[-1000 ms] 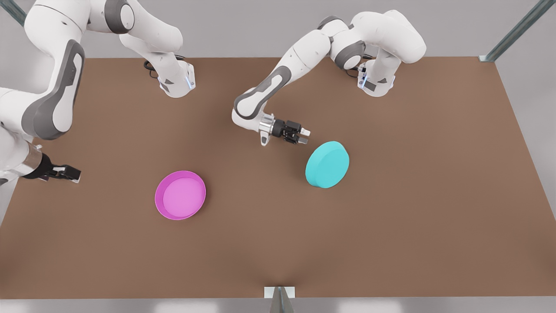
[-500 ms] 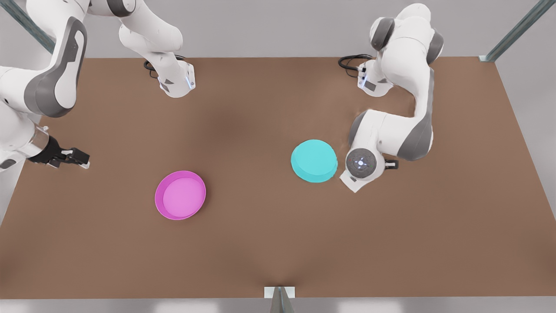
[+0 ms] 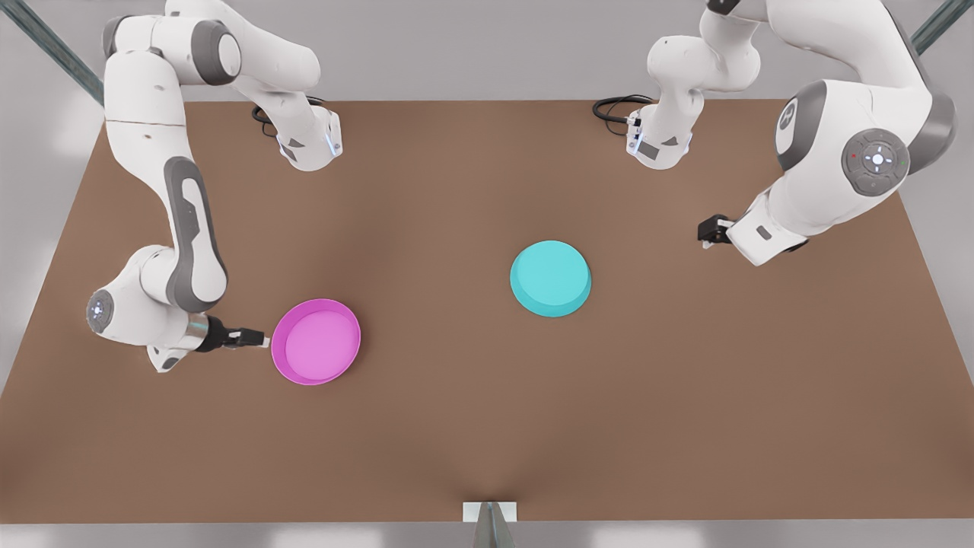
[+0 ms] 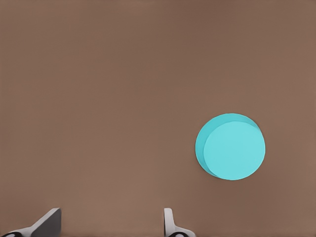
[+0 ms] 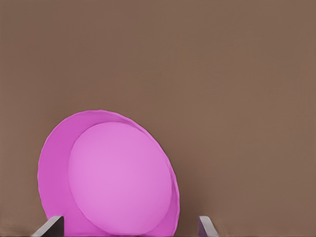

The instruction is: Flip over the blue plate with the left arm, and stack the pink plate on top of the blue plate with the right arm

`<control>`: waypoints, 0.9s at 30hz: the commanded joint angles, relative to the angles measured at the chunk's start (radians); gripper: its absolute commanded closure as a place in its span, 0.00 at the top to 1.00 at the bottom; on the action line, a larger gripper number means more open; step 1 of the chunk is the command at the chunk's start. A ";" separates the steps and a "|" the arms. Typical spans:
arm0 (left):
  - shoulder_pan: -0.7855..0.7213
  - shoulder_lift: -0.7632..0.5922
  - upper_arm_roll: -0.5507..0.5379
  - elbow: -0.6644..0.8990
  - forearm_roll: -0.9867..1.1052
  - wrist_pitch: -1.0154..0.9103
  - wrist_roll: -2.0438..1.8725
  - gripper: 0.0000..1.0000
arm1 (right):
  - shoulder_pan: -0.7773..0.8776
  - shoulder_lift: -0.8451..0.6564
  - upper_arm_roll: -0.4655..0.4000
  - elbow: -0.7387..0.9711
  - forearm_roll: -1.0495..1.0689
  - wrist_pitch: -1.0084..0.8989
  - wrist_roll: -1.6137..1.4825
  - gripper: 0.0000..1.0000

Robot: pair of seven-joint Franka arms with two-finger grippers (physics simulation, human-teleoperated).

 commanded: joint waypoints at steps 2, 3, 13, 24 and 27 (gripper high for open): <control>0.000 0.010 0.002 0.000 0.000 0.000 0.002 1.00 | -0.021 0.007 0.016 -0.015 0.000 -0.005 -0.052 1.00; 0.000 0.015 0.002 0.002 -0.002 0.000 0.003 1.00 | -0.022 0.024 0.016 -0.019 0.000 0.003 -0.108 1.00; 0.000 0.035 0.000 0.009 0.006 0.002 -0.001 1.00 | -0.029 0.078 0.017 -0.022 0.052 0.059 0.101 1.00; 0.000 0.039 0.000 0.008 0.009 0.003 0.002 1.00 | -0.030 0.152 0.017 -0.005 0.049 0.058 -0.048 0.52; 0.000 0.041 0.000 0.009 0.009 0.002 0.002 1.00 | -0.030 0.152 0.017 -0.005 0.048 0.058 -0.054 0.49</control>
